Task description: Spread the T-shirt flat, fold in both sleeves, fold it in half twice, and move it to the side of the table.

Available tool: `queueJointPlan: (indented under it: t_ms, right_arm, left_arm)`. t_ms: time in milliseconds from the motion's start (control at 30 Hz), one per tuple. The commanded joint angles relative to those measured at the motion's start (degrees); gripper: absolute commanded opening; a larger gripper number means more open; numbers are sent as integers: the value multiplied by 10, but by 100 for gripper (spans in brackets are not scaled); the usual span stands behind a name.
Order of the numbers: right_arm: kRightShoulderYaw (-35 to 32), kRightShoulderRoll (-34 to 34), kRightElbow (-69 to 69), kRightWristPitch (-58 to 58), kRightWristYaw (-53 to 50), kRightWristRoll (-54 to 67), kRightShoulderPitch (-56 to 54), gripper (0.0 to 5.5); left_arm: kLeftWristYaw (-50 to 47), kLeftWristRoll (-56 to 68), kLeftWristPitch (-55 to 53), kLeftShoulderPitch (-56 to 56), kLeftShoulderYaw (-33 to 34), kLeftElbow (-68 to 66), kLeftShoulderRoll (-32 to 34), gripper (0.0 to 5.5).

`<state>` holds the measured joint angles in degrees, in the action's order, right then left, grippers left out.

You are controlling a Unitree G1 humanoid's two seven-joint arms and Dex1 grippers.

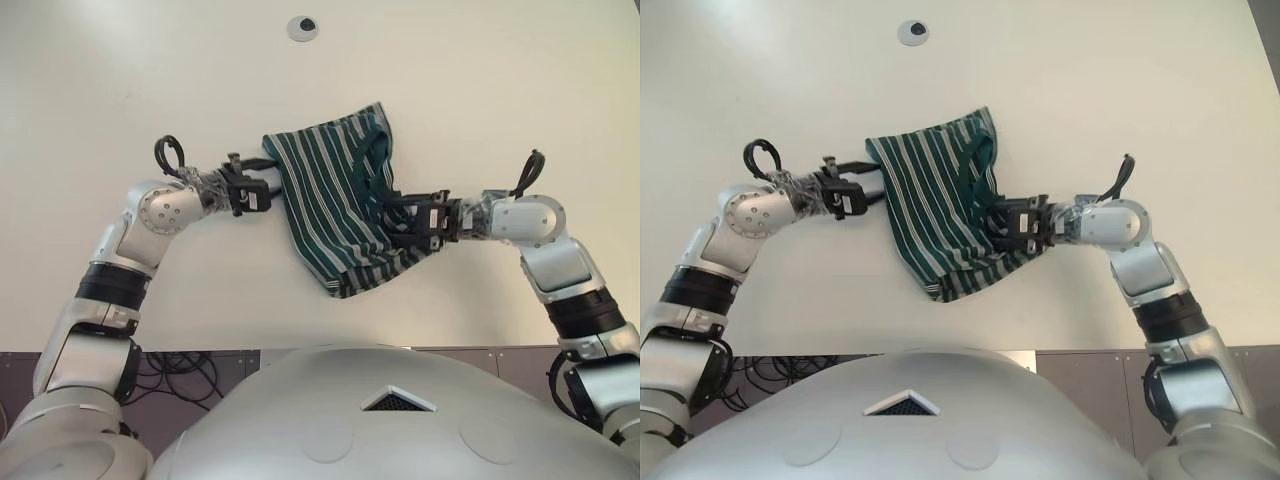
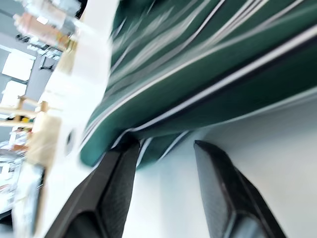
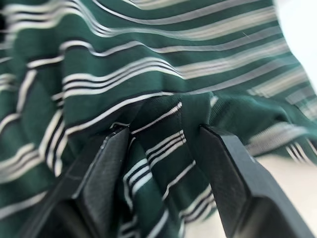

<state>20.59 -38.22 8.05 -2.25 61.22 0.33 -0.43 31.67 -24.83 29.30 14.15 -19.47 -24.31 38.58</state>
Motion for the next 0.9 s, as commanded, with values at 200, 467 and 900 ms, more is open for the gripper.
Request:
queueJointPlan:
  t_ms: [200, 467, 900]
  right_arm:
    - [-60, 53, 79, 183, -62, 127, -2, 258]
    - [-208, 28, 95, 250, -52, 289, 4, 258]
    - [-244, -83, -154, -191, 105, 103, 204, 361]
  left_arm:
    - [-139, -89, 10, 33, -22, -130, 13, 200]
    - [-181, 94, 62, 23, 111, -173, 9, 200]
    - [155, 267, 183, -377, 27, 186, 165, 321]
